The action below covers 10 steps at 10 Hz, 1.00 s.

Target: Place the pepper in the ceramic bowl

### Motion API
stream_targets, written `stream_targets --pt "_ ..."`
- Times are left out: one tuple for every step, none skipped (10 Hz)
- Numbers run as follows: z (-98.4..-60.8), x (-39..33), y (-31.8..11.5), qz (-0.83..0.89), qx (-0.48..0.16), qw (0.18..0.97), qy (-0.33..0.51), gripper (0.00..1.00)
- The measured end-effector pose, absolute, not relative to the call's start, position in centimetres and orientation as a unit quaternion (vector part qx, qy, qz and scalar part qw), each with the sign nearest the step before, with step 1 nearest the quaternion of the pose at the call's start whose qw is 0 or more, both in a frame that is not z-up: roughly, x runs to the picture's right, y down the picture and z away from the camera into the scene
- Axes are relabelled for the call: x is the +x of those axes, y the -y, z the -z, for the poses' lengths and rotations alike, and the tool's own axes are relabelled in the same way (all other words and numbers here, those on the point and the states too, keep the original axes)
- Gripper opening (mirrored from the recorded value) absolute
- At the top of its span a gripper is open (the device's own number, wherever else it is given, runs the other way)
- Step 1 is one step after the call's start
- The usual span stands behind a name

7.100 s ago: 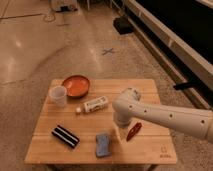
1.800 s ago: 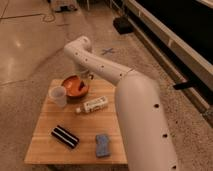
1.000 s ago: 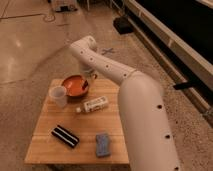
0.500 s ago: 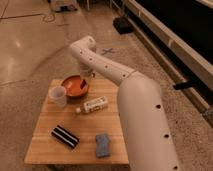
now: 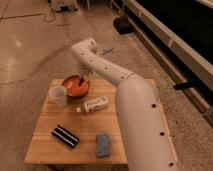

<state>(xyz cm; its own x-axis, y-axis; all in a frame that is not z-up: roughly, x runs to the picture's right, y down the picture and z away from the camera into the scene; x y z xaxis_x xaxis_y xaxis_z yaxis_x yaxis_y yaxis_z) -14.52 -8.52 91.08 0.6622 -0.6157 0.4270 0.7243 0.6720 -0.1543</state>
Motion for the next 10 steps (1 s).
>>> stream_targets --pt "-91.8 -15.0 8.9 0.375 -0.149 0.898 0.177 0.00" --pt "-92.3 -15.6 9.1 0.376 -0.142 0.897 0.184 0.00" --pt "-92.6 -16.0 9.6 0.378 -0.141 0.897 0.183 0.07" --pt "-92.4 -16.1 9.5 0.382 -0.145 0.894 0.183 0.15" --pt "-92.1 -15.6 9.3 0.385 -0.146 0.893 0.183 0.26" --pt "-92.3 -14.5 9.7 0.385 -0.144 0.894 0.180 0.38" --pt "-92.5 -14.6 10.0 0.387 -0.142 0.893 0.181 0.47" --pt "-92.4 -15.5 10.1 0.389 -0.141 0.892 0.184 0.57" --pt "-92.6 -16.3 9.8 0.393 -0.142 0.889 0.185 0.61" --pt "-92.6 -16.3 10.1 0.396 -0.141 0.888 0.184 0.61"
